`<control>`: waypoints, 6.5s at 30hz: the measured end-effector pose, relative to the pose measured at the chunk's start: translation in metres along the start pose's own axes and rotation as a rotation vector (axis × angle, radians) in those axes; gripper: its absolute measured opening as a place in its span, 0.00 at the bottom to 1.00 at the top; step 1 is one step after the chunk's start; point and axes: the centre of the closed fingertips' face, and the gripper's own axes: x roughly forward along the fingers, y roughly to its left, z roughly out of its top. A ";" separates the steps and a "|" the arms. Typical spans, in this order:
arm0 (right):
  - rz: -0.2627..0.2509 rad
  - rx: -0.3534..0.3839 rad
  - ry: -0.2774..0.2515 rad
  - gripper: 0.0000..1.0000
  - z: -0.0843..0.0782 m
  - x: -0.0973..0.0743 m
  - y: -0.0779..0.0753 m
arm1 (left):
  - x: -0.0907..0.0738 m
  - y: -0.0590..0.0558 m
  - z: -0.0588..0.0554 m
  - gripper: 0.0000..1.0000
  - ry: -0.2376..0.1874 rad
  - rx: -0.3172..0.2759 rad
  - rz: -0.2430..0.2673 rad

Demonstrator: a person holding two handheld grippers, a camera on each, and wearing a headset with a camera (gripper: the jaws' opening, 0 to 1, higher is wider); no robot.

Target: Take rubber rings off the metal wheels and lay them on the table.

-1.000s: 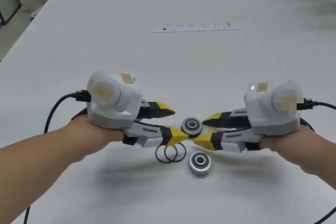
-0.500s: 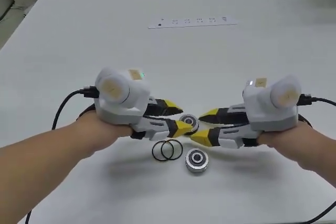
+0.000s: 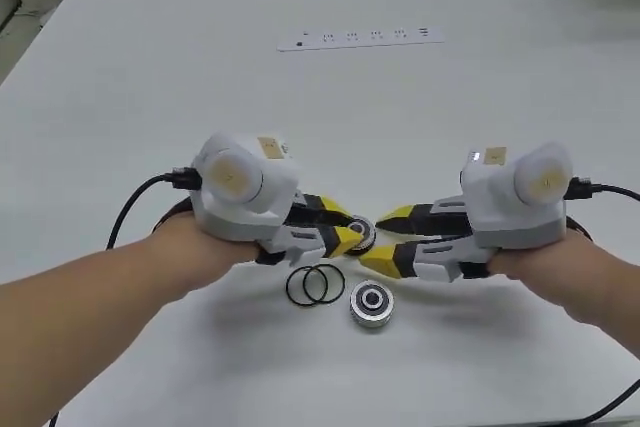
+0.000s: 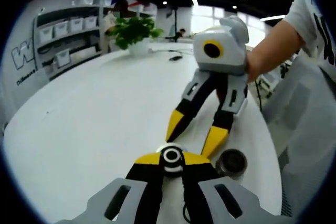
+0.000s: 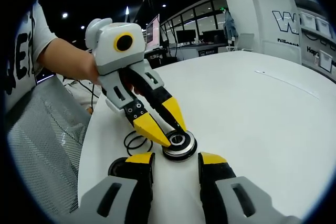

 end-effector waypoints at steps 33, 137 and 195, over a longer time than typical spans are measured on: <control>-0.019 -0.058 0.026 0.19 -0.003 0.001 -0.001 | -0.002 -0.003 -0.001 0.13 -0.016 0.000 0.039; 0.006 0.474 -0.154 0.00 0.014 -0.017 -0.001 | -0.002 -0.010 -0.001 0.14 0.036 0.057 0.079; 0.148 0.415 -0.087 0.00 0.032 0.012 0.039 | -0.099 -0.016 -0.013 0.67 -0.071 -0.037 0.077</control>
